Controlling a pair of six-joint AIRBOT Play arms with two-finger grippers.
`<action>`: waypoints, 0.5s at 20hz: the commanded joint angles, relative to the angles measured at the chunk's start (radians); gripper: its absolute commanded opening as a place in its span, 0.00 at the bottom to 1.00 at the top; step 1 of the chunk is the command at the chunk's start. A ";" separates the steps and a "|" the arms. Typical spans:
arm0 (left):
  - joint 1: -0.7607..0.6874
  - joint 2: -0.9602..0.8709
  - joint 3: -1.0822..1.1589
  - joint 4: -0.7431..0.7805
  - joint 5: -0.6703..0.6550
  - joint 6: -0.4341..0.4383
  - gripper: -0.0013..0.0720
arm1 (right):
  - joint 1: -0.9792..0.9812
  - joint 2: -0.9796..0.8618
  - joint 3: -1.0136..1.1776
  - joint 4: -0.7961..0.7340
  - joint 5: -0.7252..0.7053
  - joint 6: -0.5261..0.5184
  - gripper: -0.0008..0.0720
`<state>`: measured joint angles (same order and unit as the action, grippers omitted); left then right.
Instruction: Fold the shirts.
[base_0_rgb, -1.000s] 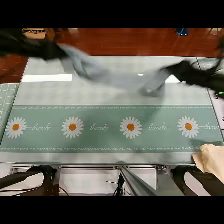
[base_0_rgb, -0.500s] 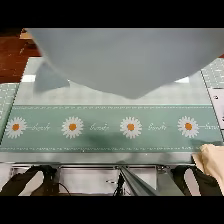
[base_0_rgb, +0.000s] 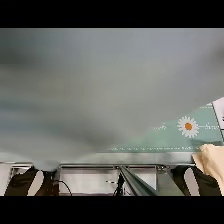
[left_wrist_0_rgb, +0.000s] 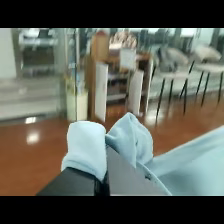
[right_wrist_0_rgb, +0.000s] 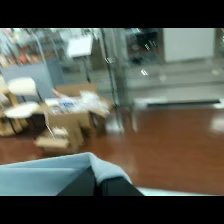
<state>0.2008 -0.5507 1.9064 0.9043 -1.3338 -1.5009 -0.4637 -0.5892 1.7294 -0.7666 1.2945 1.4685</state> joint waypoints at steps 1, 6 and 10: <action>0.007 0.035 -0.021 0.073 -0.268 -0.089 0.05 | -0.001 -0.012 0.042 -0.273 0.280 0.024 0.05; 0.006 0.031 -0.363 0.043 -0.283 -0.078 0.05 | 0.000 -0.164 -0.007 -0.278 0.491 -0.007 0.05; 0.004 0.011 -0.766 -0.153 0.082 0.007 0.05 | 0.000 -0.368 -0.056 -0.116 0.471 -0.006 0.05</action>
<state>0.2058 -0.5270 1.3846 0.8898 -1.4670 -1.5520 -0.4637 -0.8341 1.6985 -0.9718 1.7321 1.4662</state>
